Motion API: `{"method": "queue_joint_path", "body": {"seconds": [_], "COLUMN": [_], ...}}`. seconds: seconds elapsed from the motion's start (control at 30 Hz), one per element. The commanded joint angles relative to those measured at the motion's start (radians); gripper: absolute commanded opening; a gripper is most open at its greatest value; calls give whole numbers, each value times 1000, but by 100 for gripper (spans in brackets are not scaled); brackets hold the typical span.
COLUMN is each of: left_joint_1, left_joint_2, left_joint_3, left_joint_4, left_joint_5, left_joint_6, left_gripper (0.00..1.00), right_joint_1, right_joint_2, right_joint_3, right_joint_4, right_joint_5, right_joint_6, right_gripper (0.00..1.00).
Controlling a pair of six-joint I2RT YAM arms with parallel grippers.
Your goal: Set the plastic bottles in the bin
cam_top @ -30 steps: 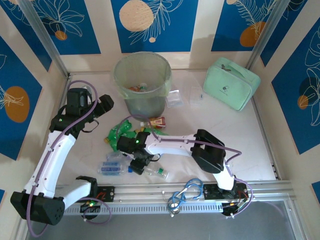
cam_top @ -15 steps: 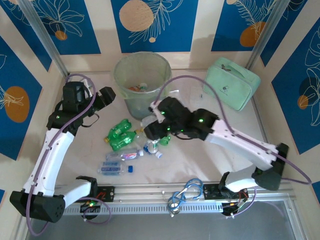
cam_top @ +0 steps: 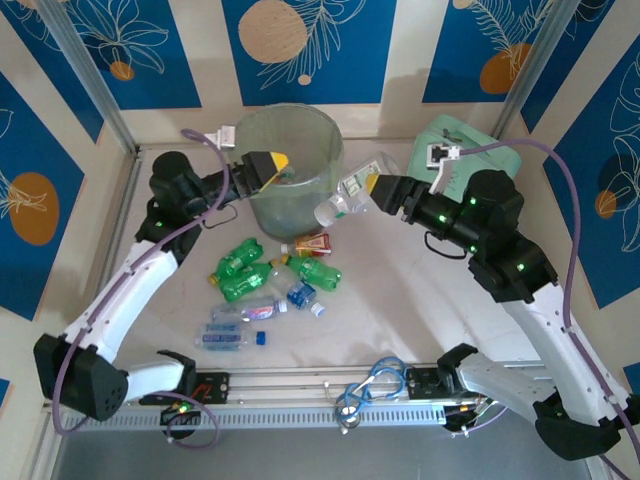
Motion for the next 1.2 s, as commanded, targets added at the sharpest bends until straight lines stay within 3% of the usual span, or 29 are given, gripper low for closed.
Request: {"method": "queue_joint_path", "body": {"seconds": [0.0,0.27,0.4,0.83,1.17], "left_joint_1": [-64,-104,-126,-163,-225], "left_joint_2": [27,95,132,168,185], "left_joint_3": [13,-43,-49,-36,-47], "left_joint_4": [264,629,726,767,756], "left_joint_5": [165,169,194,206,211], "left_joint_6": [-94,-357,-429,-446,-422], "left_gripper": [100,100,100,85,90], "right_joint_1": [-30,-86,-96,-93,-88], "right_joint_2": [1,3,24,54,57], "right_joint_3": [18,7,-13,-49,-75], "right_joint_4": [128,278,357,426,438], "right_joint_5": [-105,-137,-159,-168,-129], "right_joint_6": [107,228,286,332,338], "right_gripper": [65,65,65,65,63]}}
